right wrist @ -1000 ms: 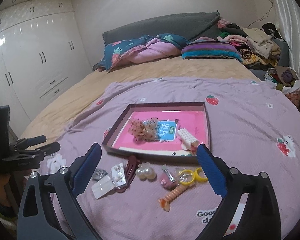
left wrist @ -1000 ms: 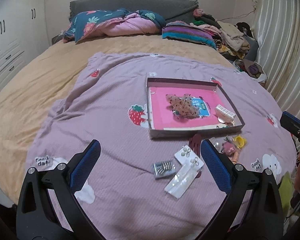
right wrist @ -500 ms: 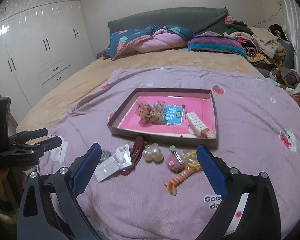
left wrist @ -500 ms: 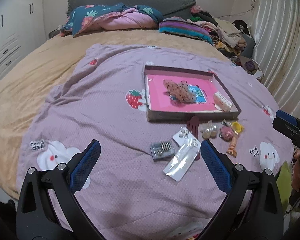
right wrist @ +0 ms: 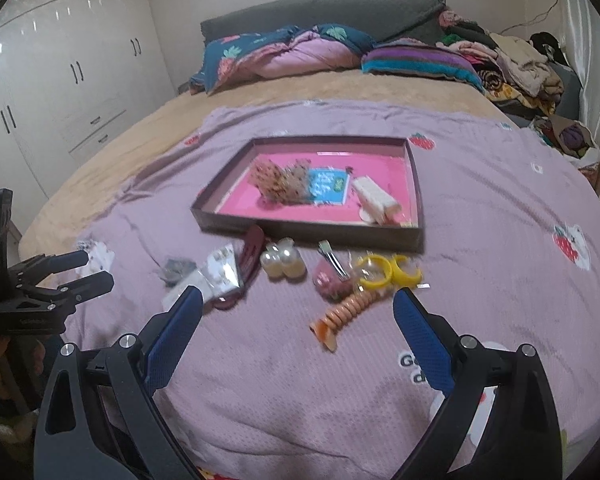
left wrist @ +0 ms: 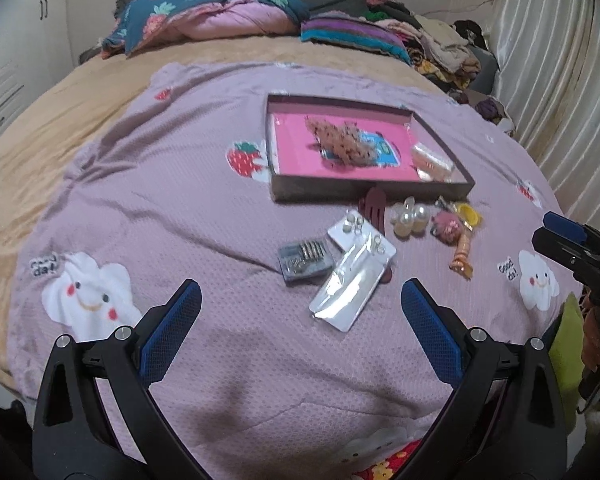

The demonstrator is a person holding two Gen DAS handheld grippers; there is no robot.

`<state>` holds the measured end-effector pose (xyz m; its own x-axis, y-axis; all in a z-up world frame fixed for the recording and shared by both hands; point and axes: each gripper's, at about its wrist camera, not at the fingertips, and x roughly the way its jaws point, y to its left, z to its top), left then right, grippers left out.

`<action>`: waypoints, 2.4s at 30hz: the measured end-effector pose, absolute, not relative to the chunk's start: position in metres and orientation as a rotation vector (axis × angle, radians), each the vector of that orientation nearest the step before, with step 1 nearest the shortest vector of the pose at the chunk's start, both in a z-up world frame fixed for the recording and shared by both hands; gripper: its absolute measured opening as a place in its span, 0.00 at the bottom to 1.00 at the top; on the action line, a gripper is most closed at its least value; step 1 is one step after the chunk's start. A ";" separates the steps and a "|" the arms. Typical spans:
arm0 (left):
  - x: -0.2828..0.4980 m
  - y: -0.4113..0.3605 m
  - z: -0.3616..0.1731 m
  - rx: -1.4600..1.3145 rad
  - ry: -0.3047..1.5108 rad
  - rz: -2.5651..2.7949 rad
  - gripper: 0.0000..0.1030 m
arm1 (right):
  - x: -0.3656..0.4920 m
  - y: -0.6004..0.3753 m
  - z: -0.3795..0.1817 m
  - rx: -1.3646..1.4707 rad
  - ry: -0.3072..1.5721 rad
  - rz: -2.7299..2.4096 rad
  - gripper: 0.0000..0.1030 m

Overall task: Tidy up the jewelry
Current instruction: 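Withdraw both tools back toward the remaining jewelry, then grasp the clear earring bag with the left tool while the right grasps the peach hair tie, then carry the earring bag to the tray with the left tool while the right carries the hair tie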

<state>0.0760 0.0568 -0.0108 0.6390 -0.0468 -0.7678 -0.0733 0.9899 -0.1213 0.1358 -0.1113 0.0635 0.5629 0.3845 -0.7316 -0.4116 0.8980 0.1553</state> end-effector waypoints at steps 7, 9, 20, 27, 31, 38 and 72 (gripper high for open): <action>0.083 0.038 -0.039 -0.131 0.940 -0.044 0.91 | 0.137 -0.124 0.043 -0.020 0.897 0.436 0.93; 0.086 0.033 -0.047 -0.119 0.953 -0.055 0.91 | 0.138 -0.126 0.039 -0.018 0.904 0.428 0.93; 0.116 0.026 -0.080 -0.093 1.023 -0.099 0.73 | 0.154 -0.134 0.014 0.012 0.969 0.411 0.93; 0.128 0.019 -0.087 -0.089 1.039 -0.114 0.56 | 0.179 -0.126 -0.010 0.017 1.036 0.403 0.86; 0.134 0.018 -0.090 -0.090 1.040 -0.121 0.45 | 0.194 -0.121 -0.026 0.037 1.077 0.380 0.80; 0.134 0.019 -0.090 -0.095 1.040 -0.135 0.37 | 0.213 -0.120 -0.047 0.037 1.124 0.331 0.46; 0.088 0.011 -0.054 -0.123 0.988 -0.174 0.27 | 0.143 -0.170 0.004 0.093 1.011 0.425 0.18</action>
